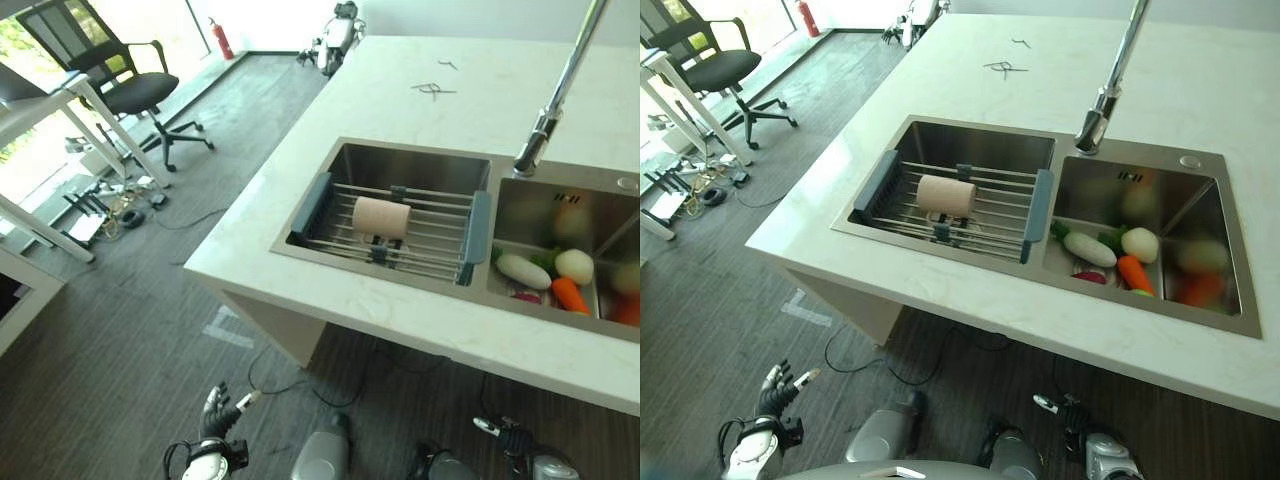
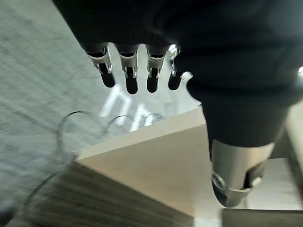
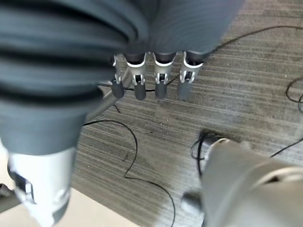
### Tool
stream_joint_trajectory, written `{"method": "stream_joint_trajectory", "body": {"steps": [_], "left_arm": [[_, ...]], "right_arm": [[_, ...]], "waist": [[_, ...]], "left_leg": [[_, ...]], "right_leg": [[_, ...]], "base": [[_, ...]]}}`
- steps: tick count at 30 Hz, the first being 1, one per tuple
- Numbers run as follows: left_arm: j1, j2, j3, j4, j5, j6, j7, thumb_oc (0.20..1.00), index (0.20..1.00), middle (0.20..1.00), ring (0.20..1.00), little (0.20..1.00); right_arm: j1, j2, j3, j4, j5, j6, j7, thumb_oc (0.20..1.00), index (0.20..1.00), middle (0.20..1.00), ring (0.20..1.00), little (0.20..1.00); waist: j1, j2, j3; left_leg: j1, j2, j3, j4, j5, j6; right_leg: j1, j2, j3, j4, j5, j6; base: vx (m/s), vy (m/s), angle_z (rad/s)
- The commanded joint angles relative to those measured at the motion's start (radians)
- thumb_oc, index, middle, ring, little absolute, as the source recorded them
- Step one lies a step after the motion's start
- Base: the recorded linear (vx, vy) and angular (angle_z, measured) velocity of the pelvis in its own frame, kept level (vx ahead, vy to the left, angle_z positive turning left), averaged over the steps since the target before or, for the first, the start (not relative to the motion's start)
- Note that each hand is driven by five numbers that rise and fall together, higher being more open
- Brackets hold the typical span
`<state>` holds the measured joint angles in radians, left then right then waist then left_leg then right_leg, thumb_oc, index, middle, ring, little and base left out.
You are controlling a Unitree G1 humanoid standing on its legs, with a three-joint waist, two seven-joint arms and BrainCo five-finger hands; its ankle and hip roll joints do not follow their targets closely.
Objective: Place the dishes in the dishwasher.
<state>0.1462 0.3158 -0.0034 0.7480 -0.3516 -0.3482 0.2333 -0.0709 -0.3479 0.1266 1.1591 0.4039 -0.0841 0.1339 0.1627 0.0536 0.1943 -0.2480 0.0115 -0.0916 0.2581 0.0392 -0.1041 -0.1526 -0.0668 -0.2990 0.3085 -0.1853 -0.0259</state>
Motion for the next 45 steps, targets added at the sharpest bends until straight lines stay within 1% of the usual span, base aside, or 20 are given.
{"method": "stream_joint_trajectory", "body": {"steps": [1, 5, 7, 10, 13, 16, 17, 18, 19, 20, 22, 23, 24, 25, 29, 32, 35, 38, 40, 45], "left_arm": [[-0.039, 0.077, 0.071, -0.056, -0.067, -0.084, 0.090, 1.000, 1.000, 1.000, 1.000, 1.000], [-0.057, 0.154, 0.263, -0.070, -0.043, -0.126, 0.156, 1.000, 1.000, 1.000, 1.000, 1.000], [-0.043, 0.266, 0.395, -0.077, 0.006, -0.172, 0.275, 1.000, 1.000, 1.000, 1.000, 1.000], [-0.004, 0.380, 0.515, -0.097, 0.087, -0.196, 0.360, 1.000, 1.000, 1.000, 1.000, 1.000], [0.050, 0.557, 0.637, -0.171, 0.270, -0.149, 0.494, 1.000, 1.000, 1.000, 1.000, 1.000], [0.073, 0.678, 0.717, -0.240, 0.384, -0.097, 0.541, 1.000, 1.000, 1.000, 1.000, 1.000], [0.079, 0.740, 0.757, -0.283, 0.400, -0.108, 0.519, 1.000, 1.000, 1.000, 1.000, 1.000], [0.078, 0.822, 0.796, -0.338, 0.374, -0.134, 0.433, 1.000, 1.000, 1.000, 1.000, 1.000], [0.051, 0.905, 0.816, -0.421, 0.256, -0.170, 0.275, 1.000, 1.000, 1.000, 1.000, 1.000], [-0.009, 0.973, 0.787, -0.529, 0.034, -0.170, 0.042, 1.000, 1.000, 1.000, 1.000, 1.000], [-0.095, 0.999, 0.707, -0.631, -0.182, -0.100, -0.188, 1.000, 1.000, 1.000, 1.000, 1.000], [-0.159, 0.998, 0.635, -0.692, -0.289, -0.032, -0.300, 1.000, 1.000, 1.000, 1.000, 1.000], [-0.190, 0.992, 0.600, -0.720, -0.315, 0.004, -0.334, 1.000, 1.000, 1.000, 1.000, 1.000], [-0.352, 0.958, 0.412, -0.804, -0.259, 0.141, -0.393, 1.000, 1.000, 1.000, 1.000, 1.000], [-0.619, 0.913, 0.125, -0.802, -0.184, 0.295, -0.463, 1.000, 1.000, 1.000, 1.000, 1.000], [-0.731, 0.885, -0.016, -0.786, -0.130, 0.371, -0.479, 1.000, 1.000, 1.000, 1.000, 1.000], [-0.790, 0.852, -0.094, -0.752, -0.107, 0.425, -0.515, 1.000, 1.000, 1.000, 1.000, 1.000], [-0.801, 0.804, -0.155, -0.714, -0.086, 0.520, -0.577, 1.000, 1.000, 1.000, 1.000, 1.000], [-0.787, 0.784, -0.175, -0.704, -0.065, 0.535, -0.593, 1.000, 1.000, 1.000, 1.000, 1.000], [-0.748, 0.764, -0.225, -0.630, 0.061, 0.472, -0.626, 1.000, 1.000, 1.000, 1.000, 1.000]], "right_arm": [[0.007, -0.013, -0.039, 0.023, 0.055, 0.013, 0.013, 1.000, 1.000, 1.000, 1.000, 1.000], [0.063, 0.011, -0.091, 0.065, 0.097, 0.026, 0.014, 1.000, 1.000, 1.000, 1.000, 1.000], [0.095, 0.010, -0.128, 0.086, 0.112, 0.036, 0.017, 1.000, 1.000, 1.000, 1.000, 1.000], [0.117, 0.015, -0.148, 0.089, 0.123, 0.023, 0.013, 1.000, 1.000, 1.000, 1.000, 1.000], [0.145, 0.022, -0.158, 0.073, 0.130, 0.019, 0.012, 1.000, 1.000, 1.000, 1.000, 1.000], [0.151, 0.023, -0.157, 0.071, 0.124, 0.029, 0.013, 1.000, 1.000, 1.000, 1.000, 1.000], [0.153, 0.023, -0.155, 0.067, 0.115, 0.038, 0.012, 1.000, 1.000, 1.000, 1.000, 1.000], [0.156, 0.023, -0.151, 0.065, 0.106, 0.049, 0.014, 1.000, 1.000, 1.000, 1.000, 1.000], [0.154, 0.022, -0.142, 0.074, 0.102, 0.054, 0.022, 1.000, 1.000, 1.000, 1.000, 1.000], [0.147, 0.021, -0.131, 0.094, 0.103, 0.053, 0.036, 1.000, 1.000, 1.000, 1.000, 1.000], [0.139, 0.018, -0.123, 0.108, 0.100, 0.050, 0.052, 1.000, 1.000, 1.000, 1.000, 1.000], [0.134, 0.016, -0.117, 0.114, 0.097, 0.050, 0.061, 1.000, 1.000, 1.000, 1.000, 1.000], [0.132, 0.015, -0.117, 0.116, 0.096, 0.050, 0.065, 1.000, 1.000, 1.000, 1.000, 1.000], [0.127, 0.008, -0.114, 0.117, 0.088, 0.055, 0.080, 1.000, 1.000, 1.000, 1.000, 1.000], [0.121, 0.003, -0.108, 0.106, 0.140, 0.092, 0.091, 1.000, 1.000, 1.000, 1.000, 1.000], [0.119, 0.000, -0.127, 0.115, 0.180, 0.116, 0.104, 1.000, 1.000, 1.000, 1.000, 1.000], [0.119, 0.007, -0.123, 0.115, 0.181, 0.114, 0.097, 1.000, 1.000, 1.000, 1.000, 1.000], [0.113, 0.008, -0.111, 0.112, 0.171, 0.096, 0.075, 1.000, 1.000, 1.000, 1.000, 1.000], [0.109, 0.006, -0.105, 0.105, 0.174, 0.094, 0.066, 1.000, 1.000, 1.000, 1.000, 1.000], [0.101, -0.003, -0.089, 0.070, 0.209, 0.094, 0.065, 1.000, 1.000, 1.000, 1.000, 1.000]], "waist": [[-0.011, -0.005, -0.013], [-0.019, -0.001, -0.036], [-0.027, 0.003, -0.046], [-0.025, 0.006, -0.055], [-0.029, 0.011, -0.065], [-0.030, 0.016, -0.071], [-0.031, 0.021, -0.076], [-0.034, 0.025, -0.080], [-0.041, 0.028, -0.091], [-0.050, 0.030, -0.100], [-0.063, 0.032, -0.103], [-0.073, 0.032, -0.102], [-0.077, 0.033, -0.103], [-0.099, 0.037, -0.102], [-0.134, 0.035, -0.091], [-0.145, 0.032, -0.081], [-0.154, 0.026, -0.074], [-0.159, 0.021, -0.060], [-0.159, 0.020, -0.053], [-0.170, 0.021, -0.029]], "left_leg": [[0.000, 0.010, 0.032, 0.042, -0.107, 0.023], [0.016, -0.010, 0.018, 0.042, -0.129, 0.029], [0.033, -0.017, 0.017, 0.042, -0.147, 0.037], [0.045, -0.027, 0.008, 0.042, -0.160, 0.045], [0.051, -0.027, 0.011, 0.042, -0.175, 0.054], [0.056, -0.026, 0.015, 0.042, -0.184, 0.054], [0.058, -0.025, 0.018, 0.042, -0.187, 0.054], [0.070, -0.023, 0.023, 0.042, -0.199, 0.054], [0.067, -0.022, 0.027, 0.042, -0.197, 0.053], [0.072, -0.020, 0.031, 0.042, -0.203, 0.050], [0.079, -0.017, 0.037, 0.042, -0.207, 0.049], [0.085, -0.015, 0.041, 0.042, -0.209, 0.048], [0.085, -0.014, 0.043, 0.042, -0.209, 0.047], [0.093, -0.011, 0.054, 0.042, -0.211, 0.047], [0.090, 0.000, 0.082, 0.042, -0.211, 0.049], [0.076, -0.002, 0.091, 0.042, -0.209, 0.051], [0.064, -0.002, 0.099, 0.042, -0.207, 0.054], [0.049, -0.001, 0.104, 0.042, -0.200, 0.058], [0.042, -0.001, 0.106, 0.042, -0.195, 0.059], [0.026, 0.002, 0.120, 0.042, -0.187, 0.063]], "right_leg": [[0.061, -0.105, 0.011, -0.008, 0.033, 0.122], [0.060, -0.117, 0.030, -0.008, 0.023, 0.135], [0.057, -0.121, 0.048, -0.008, 0.020, 0.140], [0.056, -0.121, 0.065, -0.008, 0.020, 0.146], [0.053, -0.121, 0.079, -0.008, 0.019, 0.152], [0.052, -0.123, 0.082, -0.008, 0.018, 0.155], [0.052, -0.125, 0.083, -0.008, 0.018, 0.156], [0.062, -0.125, 0.085, -0.008, 0.010, 0.159], [0.058, -0.124, 0.086, -0.008, 0.015, 0.160], [0.060, -0.121, 0.089, -0.008, 0.013, 0.163], [0.063, -0.117, 0.096, -0.008, 0.012, 0.165], [0.065, -0.114, 0.101, -0.008, 0.012, 0.166], [0.064, -0.112, 0.104, -0.008, 0.013, 0.166], [0.061, -0.104, 0.121, -0.008, 0.017, 0.170], [0.038, -0.090, 0.159, -0.008, 0.029, 0.177], [0.010, -0.084, 0.180, -0.008, 0.040, 0.183], [-0.010, -0.079, 0.192, -0.008, 0.048, 0.186], [-0.030, -0.075, 0.200, -0.008, 0.059, 0.187], [-0.038, -0.075, 0.201, -0.008, 0.065, 0.186], [-0.060, -0.072, 0.210, -0.008, 0.078, 0.186]], "base": [[0.16, 0.149, 0.00], [0.18, 0.100, -0.11], [0.18, 0.087, -0.32], [0.14, 0.022, -0.25], [0.08, -0.014, -0.16], [0.06, -0.023, -0.03], [0.11, -0.040, -0.02], [0.13, -0.055, -0.02], [0.16, -0.068, -0.03], [0.15, -0.063, -0.02], [0.11, -0.033, -0.02], [0.06, -0.013, -0.01], [0.15, -0.029, -0.13], [0.14, -0.031, -0.17], [0.07, -0.023, -0.32], [-0.03, -0.013, -0.34], [-0.07, -0.044, -0.20], [-0.09, -0.047, -0.10], [-0.09, -0.013, -0.01], [-0.07, 0.010, -0.06]]}}
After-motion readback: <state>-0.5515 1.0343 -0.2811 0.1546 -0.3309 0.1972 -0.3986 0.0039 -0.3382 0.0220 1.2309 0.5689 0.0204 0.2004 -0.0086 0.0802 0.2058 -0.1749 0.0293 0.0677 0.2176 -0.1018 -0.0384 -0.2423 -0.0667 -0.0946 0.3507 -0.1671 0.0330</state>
